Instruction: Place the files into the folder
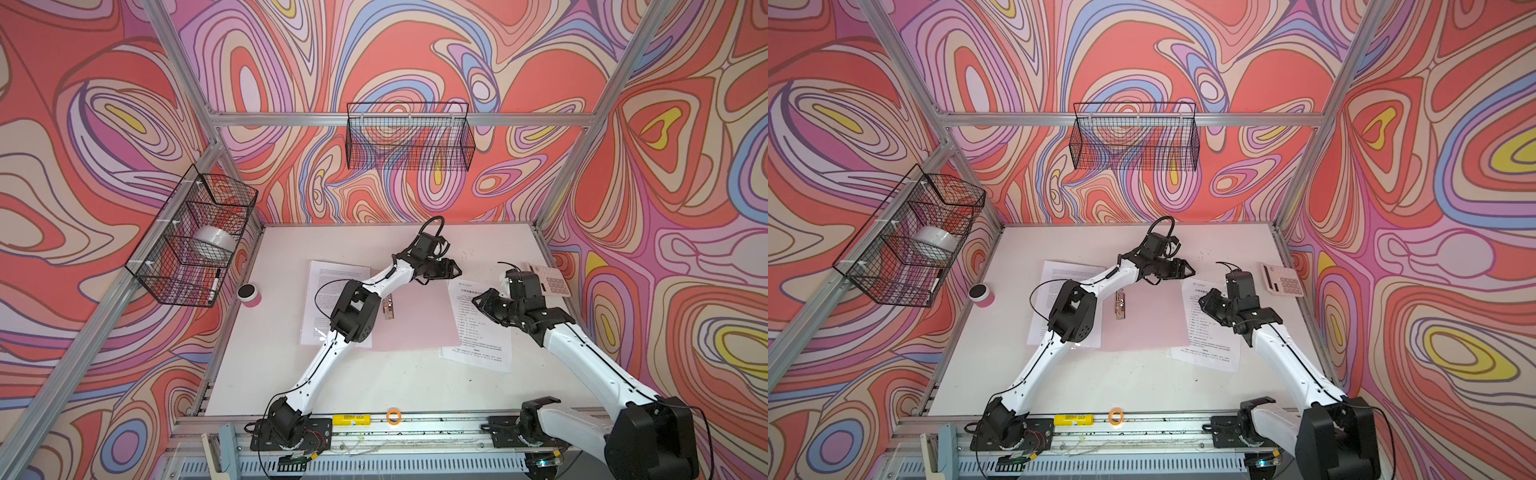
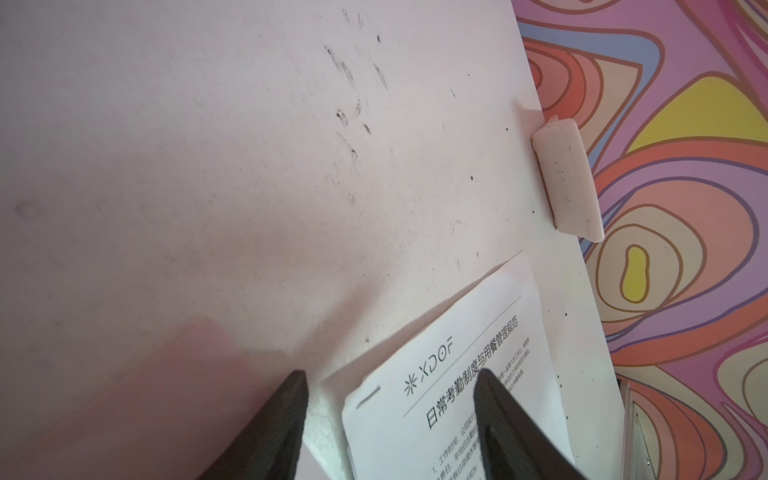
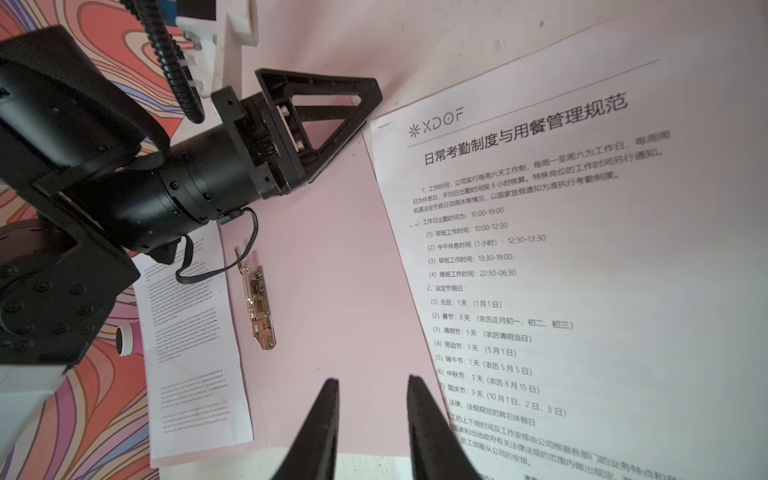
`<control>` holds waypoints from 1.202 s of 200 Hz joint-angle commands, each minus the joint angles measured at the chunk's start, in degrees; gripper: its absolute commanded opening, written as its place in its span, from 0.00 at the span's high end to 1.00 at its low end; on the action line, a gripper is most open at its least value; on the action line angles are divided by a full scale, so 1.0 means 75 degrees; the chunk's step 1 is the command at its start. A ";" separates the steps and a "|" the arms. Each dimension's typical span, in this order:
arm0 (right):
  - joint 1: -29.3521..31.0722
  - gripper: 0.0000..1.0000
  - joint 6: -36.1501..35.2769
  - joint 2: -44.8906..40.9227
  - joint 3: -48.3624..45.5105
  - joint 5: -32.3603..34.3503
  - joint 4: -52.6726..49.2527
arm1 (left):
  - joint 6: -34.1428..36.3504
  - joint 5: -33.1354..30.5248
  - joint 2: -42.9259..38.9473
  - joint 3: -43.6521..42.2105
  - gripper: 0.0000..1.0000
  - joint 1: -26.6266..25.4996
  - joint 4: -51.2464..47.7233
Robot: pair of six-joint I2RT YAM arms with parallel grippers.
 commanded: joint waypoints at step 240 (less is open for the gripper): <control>-0.0230 0.74 -0.0250 0.0042 0.0051 -0.0359 0.0145 | -0.0036 0.0872 -0.0102 -0.1226 1.00 -0.0193 0.0003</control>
